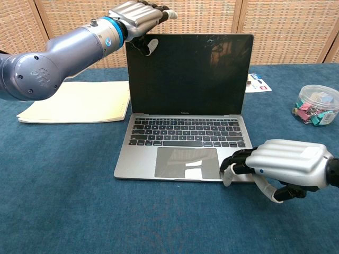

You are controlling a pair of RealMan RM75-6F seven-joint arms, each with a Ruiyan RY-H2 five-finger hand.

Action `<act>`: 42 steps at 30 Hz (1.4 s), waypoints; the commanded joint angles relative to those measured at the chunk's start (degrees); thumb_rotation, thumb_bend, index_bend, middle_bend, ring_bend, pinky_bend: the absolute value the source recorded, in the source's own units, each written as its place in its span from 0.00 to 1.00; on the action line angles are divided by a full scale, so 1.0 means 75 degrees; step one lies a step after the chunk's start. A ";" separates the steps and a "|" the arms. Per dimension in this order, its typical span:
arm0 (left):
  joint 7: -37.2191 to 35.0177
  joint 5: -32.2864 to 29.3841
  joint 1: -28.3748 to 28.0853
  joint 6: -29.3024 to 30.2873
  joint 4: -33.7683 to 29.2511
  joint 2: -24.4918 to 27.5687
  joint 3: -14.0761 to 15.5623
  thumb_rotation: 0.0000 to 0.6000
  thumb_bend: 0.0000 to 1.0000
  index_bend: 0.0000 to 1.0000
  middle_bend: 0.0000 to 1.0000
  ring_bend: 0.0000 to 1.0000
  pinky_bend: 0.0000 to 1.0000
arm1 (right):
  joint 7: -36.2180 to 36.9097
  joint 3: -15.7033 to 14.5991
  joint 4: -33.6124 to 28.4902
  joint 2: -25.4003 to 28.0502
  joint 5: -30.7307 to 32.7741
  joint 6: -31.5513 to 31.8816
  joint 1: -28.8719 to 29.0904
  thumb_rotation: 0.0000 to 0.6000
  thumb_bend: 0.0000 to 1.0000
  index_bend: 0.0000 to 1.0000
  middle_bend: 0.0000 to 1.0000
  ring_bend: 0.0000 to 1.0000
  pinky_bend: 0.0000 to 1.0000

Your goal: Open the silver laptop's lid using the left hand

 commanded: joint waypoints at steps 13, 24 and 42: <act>-0.0276 0.0023 0.0153 0.0206 -0.0566 0.0399 0.0017 1.00 0.55 0.00 0.00 0.00 0.00 | 0.0072 -0.0024 -0.0044 0.0040 -0.0036 0.0172 -0.0035 1.00 1.00 0.25 0.20 0.13 0.24; -0.1168 0.0679 0.1298 0.1259 -0.3594 0.2684 0.0111 1.00 0.50 0.00 0.00 0.00 0.00 | 0.0933 0.0188 -0.0425 0.0588 -0.0493 0.1304 -0.0321 1.00 1.00 0.25 0.20 0.13 0.24; -0.3945 0.1110 0.5155 0.3434 -0.6619 0.6052 0.1272 1.00 0.00 0.00 0.00 0.00 0.00 | 0.2938 0.0655 0.0165 0.1911 -0.0299 0.6267 -0.3167 1.00 0.00 0.03 0.00 0.00 0.03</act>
